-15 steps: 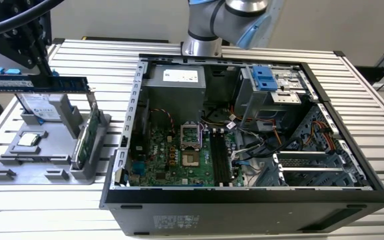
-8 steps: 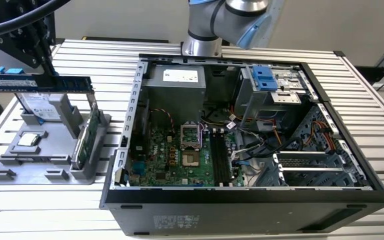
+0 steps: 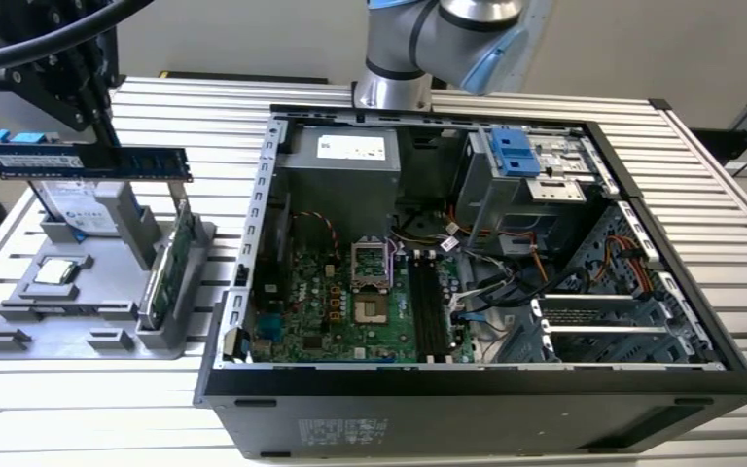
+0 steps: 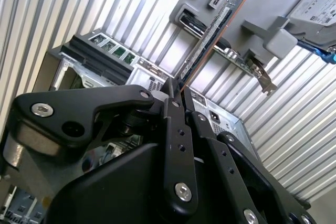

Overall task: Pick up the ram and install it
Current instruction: 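Pick up the ram and move it above insertion slot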

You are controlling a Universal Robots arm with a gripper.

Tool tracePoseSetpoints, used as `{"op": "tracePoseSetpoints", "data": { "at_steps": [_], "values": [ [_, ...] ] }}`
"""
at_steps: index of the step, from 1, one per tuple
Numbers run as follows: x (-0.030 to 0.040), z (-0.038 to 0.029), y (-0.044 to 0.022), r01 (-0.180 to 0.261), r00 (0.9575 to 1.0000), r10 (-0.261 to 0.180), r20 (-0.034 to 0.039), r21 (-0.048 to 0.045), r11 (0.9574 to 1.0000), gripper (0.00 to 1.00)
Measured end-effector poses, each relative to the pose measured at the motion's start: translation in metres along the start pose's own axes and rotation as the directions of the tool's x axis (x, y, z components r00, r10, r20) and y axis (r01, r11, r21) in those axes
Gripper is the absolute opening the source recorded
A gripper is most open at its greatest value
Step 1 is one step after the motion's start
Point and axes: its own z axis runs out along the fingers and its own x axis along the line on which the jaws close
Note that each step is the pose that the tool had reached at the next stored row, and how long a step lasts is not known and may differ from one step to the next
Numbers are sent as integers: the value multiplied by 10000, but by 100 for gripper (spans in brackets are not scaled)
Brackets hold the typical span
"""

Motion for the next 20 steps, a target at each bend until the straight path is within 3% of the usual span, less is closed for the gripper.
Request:
{"op": "tracePoseSetpoints", "data": {
  "at_steps": [20],
  "values": [
    [39,-1,182,2,9999,-2,122,0,10000,0]
  ]
}}
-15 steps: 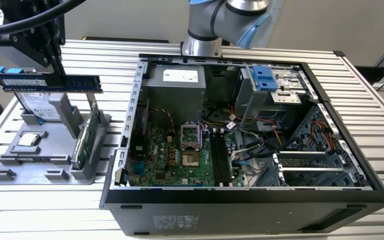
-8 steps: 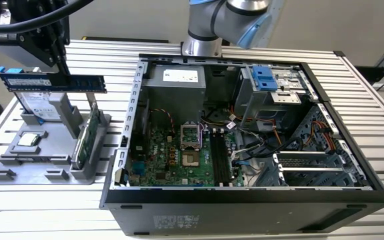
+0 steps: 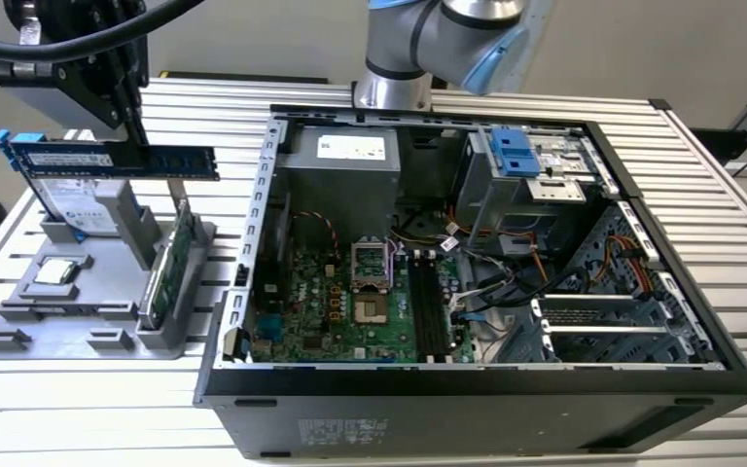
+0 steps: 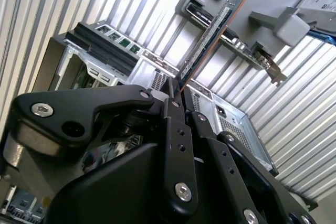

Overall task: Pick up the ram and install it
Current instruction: 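Pick up the ram and move it above insertion slot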

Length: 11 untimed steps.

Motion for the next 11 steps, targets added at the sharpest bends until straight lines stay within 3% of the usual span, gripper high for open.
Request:
{"op": "tracePoseSetpoints", "data": {
  "at_steps": [11],
  "values": [
    [25,-1,85,0,10000,0,74,0,10000,0]
  ]
}}
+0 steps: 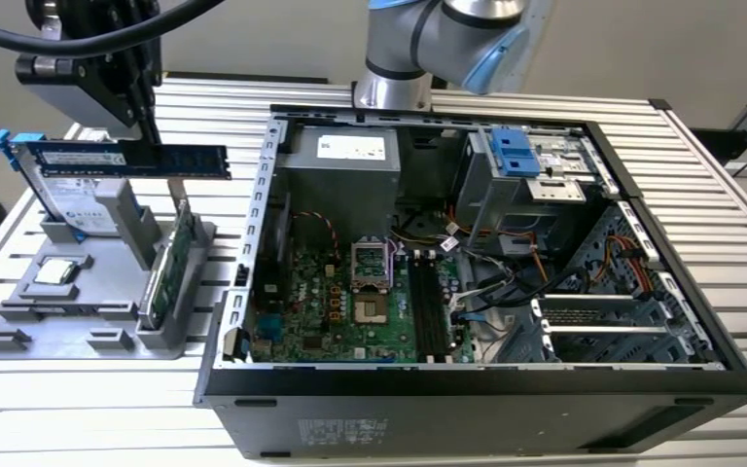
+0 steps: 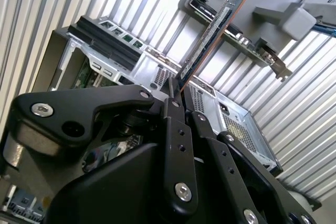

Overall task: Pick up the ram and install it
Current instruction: 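Pick up the ram and move it above insertion slot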

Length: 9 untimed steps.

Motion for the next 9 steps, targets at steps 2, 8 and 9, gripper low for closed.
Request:
{"op": "tracePoseSetpoints", "data": {
  "at_steps": [2,8,9],
  "values": [
    [4,0,15,2,10000,-2,14,0,10000,0],
    [17,-1,58,1,10000,-1,50,0,10000,0],
    [19,-1,66,2,10000,-2,55,0,10000,0]
  ]
}}
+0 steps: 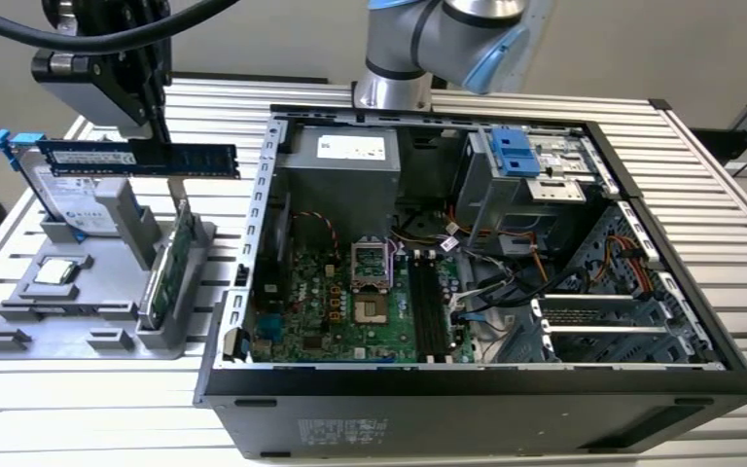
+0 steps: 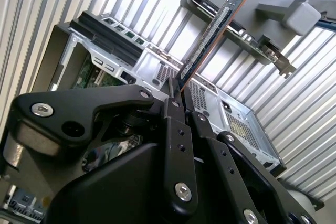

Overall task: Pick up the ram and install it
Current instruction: 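Pick up the ram and move it above insertion slot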

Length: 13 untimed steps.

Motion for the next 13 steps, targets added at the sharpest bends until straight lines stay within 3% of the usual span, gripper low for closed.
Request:
{"op": "tracePoseSetpoints", "data": {
  "at_steps": [13],
  "values": [
    [21,-1,99,2,10000,-2,63,0,10000,0]
  ]
}}
